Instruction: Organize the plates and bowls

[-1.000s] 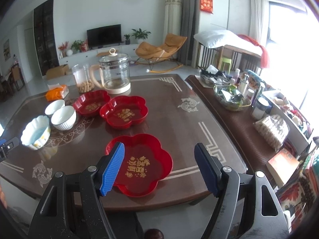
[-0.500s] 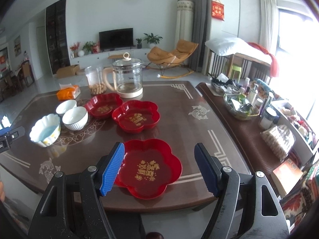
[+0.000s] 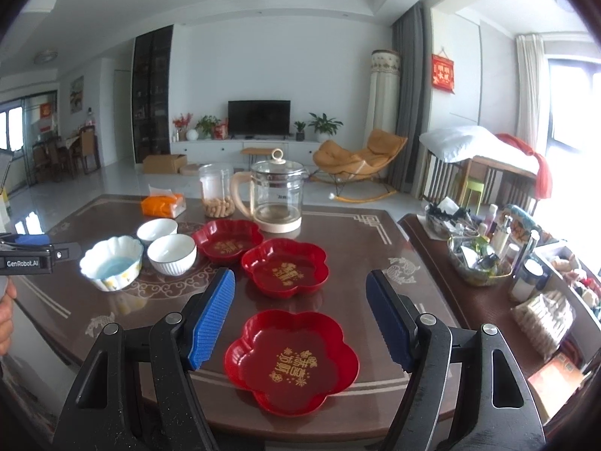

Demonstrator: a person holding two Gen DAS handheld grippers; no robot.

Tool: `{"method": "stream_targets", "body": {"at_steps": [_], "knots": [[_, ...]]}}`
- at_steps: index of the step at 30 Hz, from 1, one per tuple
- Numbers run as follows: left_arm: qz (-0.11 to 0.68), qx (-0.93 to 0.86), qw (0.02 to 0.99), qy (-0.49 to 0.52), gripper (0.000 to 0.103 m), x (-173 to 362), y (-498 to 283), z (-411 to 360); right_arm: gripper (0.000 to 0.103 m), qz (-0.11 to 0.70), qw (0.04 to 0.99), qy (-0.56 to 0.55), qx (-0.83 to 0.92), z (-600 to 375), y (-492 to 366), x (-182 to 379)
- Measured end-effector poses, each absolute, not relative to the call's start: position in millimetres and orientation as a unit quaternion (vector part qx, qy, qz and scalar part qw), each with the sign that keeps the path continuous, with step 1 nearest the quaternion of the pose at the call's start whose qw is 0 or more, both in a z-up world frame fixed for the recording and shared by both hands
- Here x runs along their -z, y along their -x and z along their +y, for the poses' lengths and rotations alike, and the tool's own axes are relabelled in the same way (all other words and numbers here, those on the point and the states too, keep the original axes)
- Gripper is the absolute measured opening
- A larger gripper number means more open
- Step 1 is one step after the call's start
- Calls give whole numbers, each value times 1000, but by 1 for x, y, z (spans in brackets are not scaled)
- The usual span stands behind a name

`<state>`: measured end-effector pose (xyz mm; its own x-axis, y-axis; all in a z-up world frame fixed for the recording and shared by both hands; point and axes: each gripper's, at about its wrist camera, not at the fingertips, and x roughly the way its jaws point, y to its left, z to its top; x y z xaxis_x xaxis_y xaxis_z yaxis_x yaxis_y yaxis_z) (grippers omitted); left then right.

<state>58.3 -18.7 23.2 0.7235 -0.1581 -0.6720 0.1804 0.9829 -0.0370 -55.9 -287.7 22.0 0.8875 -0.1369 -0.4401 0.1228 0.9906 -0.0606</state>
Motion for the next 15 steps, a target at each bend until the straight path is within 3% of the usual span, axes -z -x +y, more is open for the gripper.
{"method": "stream_targets", "body": {"at_steps": [15], "knots": [[386,89,918,-36,89,2,-66,-31,76,276,960,34,42,-283,50,4]]}}
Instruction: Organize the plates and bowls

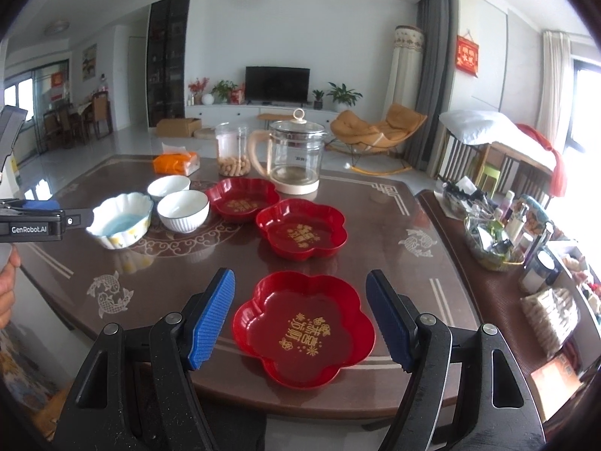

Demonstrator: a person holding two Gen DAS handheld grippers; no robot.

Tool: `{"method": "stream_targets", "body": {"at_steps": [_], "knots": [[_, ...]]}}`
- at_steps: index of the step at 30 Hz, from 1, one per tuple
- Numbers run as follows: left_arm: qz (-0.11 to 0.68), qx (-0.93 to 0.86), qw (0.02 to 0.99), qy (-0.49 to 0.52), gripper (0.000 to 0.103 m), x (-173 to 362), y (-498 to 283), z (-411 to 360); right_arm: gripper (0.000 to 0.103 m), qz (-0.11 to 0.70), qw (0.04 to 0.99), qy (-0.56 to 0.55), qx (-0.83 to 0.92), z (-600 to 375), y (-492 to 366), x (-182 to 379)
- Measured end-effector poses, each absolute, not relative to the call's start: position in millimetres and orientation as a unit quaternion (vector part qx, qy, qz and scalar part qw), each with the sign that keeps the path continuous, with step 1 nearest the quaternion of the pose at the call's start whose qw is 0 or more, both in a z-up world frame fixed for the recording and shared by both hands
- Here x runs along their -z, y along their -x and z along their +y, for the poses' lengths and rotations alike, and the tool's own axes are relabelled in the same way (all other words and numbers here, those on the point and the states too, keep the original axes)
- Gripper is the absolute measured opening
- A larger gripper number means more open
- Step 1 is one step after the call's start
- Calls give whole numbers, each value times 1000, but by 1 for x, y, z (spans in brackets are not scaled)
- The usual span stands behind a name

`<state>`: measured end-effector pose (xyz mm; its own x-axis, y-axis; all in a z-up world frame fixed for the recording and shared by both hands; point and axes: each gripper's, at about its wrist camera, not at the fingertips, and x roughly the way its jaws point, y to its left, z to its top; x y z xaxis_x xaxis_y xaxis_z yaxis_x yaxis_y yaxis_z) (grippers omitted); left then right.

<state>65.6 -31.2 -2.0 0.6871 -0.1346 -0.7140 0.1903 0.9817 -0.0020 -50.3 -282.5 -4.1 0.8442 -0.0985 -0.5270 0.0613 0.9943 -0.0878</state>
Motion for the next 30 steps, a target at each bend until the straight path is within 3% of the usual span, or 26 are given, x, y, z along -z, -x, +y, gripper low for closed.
{"method": "stream_targets", "body": {"at_steps": [9,30], "knots": [[418,99,901,-61,89,30,-88,-60,76,320,945,-5,68,-329,36,30],[424,121,887,-136,89,38,-96,-125,76,351,934,-11,64,-345,12,41]]}}
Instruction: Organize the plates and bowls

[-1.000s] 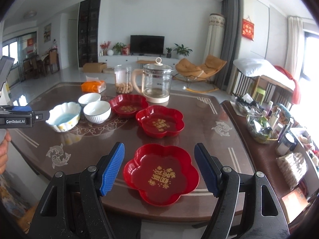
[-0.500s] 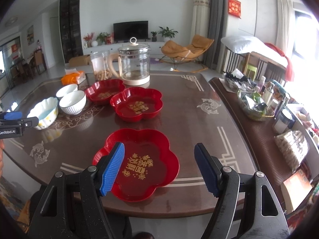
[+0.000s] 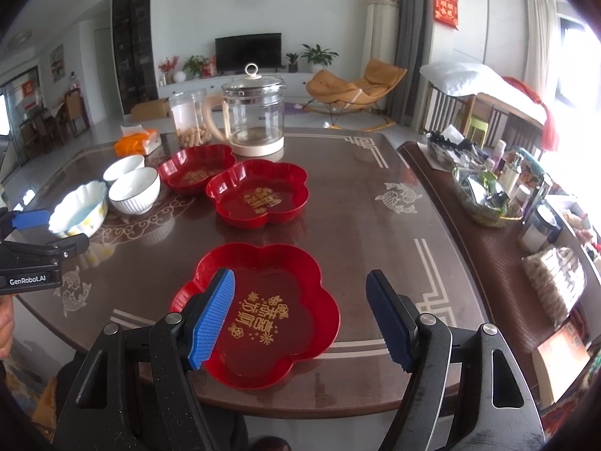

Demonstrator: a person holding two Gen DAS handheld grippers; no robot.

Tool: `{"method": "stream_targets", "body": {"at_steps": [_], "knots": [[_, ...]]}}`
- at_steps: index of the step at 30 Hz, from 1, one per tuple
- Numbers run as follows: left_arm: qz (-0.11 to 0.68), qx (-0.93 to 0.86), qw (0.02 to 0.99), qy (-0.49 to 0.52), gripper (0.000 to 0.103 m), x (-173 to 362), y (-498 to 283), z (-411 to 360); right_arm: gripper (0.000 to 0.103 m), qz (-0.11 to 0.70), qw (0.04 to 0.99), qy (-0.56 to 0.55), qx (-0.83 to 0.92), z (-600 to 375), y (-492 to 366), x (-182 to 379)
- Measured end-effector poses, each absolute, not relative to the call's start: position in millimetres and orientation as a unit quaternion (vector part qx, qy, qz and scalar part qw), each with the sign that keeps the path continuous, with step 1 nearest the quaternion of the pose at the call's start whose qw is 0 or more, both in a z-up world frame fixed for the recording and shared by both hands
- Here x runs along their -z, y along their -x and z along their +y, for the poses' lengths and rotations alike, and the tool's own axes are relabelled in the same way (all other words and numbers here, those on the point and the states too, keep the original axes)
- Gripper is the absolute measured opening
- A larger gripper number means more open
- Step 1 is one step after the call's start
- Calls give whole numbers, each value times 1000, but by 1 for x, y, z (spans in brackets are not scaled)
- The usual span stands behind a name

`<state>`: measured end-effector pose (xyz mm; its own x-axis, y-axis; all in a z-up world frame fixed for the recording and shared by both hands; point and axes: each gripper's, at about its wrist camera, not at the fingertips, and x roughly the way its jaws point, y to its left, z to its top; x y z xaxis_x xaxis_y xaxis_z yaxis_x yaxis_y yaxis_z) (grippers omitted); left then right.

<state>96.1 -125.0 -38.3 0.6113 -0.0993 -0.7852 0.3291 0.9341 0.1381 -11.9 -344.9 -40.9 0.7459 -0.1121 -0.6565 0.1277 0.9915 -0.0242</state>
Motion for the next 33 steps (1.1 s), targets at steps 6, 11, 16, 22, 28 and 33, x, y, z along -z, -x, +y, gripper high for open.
{"method": "stream_targets", "body": {"at_steps": [6,11,16,22,28,33], "knots": [[516,187,835,-35,89,40,-162,-131,76,405,913,10,45,-376,-37,40],[576,189,795,-18,88,67,-206,-152,76,499,865,35,41,-420,-97,66],[604,172,777,-31,88,89,-247,-185,76,558,829,-27,22,-463,-148,77],[622,123,773,-7,82,115,-293,-206,75,588,785,-195,-7,-484,-211,99],[640,108,759,57,73,135,-312,-208,45,604,789,-108,-34,-446,-259,115],[636,106,761,74,66,143,-321,-213,44,612,786,-75,-40,-431,-282,132]]}}
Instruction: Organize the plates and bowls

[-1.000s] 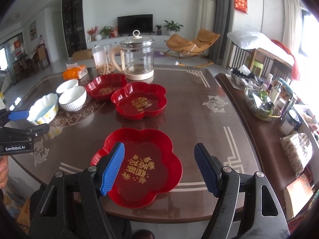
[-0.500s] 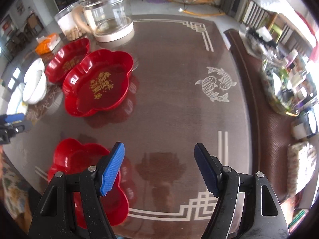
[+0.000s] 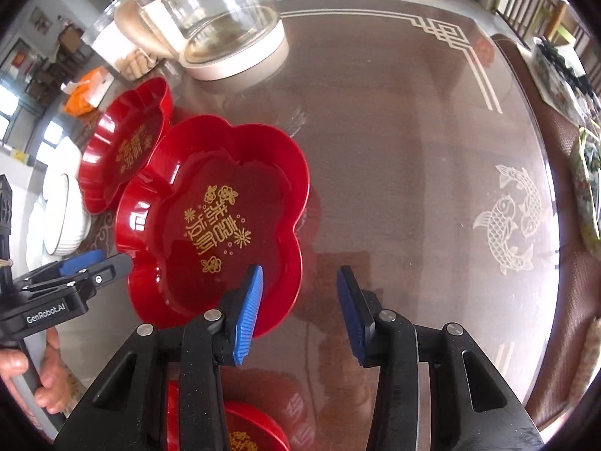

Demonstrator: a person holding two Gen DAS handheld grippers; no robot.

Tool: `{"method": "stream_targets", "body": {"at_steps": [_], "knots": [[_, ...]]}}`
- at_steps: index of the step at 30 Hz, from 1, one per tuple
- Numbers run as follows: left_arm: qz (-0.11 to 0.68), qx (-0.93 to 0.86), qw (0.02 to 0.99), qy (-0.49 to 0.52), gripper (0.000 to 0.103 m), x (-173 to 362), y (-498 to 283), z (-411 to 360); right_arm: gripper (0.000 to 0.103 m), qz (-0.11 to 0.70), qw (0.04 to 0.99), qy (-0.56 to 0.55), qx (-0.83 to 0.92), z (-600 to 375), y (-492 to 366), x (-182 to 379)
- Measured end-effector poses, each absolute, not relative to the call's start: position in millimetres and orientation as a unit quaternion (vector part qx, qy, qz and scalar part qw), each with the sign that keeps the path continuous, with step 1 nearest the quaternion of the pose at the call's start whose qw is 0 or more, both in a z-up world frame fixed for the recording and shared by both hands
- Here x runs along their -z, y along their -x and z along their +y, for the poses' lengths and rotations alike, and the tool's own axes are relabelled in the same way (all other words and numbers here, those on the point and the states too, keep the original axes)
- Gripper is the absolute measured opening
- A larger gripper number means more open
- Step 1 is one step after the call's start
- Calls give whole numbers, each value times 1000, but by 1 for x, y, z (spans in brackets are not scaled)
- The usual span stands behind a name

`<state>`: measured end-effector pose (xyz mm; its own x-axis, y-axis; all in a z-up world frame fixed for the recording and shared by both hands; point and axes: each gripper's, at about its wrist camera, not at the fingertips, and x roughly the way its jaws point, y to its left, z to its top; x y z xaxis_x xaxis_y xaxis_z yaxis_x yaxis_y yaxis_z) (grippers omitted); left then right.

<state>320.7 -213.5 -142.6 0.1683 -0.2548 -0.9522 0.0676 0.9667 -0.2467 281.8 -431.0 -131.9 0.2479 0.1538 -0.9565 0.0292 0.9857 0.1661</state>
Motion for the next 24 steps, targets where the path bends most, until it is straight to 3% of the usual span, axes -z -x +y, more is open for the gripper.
{"method": "stream_targets", "body": {"at_steps": [2,3,5,6,8,24], "knots": [[638,107,758,83,58,149,-323,-216,36,617,782,-74,-40,-429,-288,140],[639,109,756,88,48,152,-324,-216,31,620,780,-74,-41,-428,-291,145],[638,120,754,99,35,154,-326,-218,13,623,778,-75,-44,-426,-291,150],[634,127,756,100,26,153,-326,-220,13,622,778,-75,-44,-425,-290,152],[623,133,767,81,20,148,-323,-227,10,618,782,-73,-44,-425,-286,152],[561,245,790,32,21,44,-214,-226,9,549,830,-77,-63,-442,-168,46]]}}
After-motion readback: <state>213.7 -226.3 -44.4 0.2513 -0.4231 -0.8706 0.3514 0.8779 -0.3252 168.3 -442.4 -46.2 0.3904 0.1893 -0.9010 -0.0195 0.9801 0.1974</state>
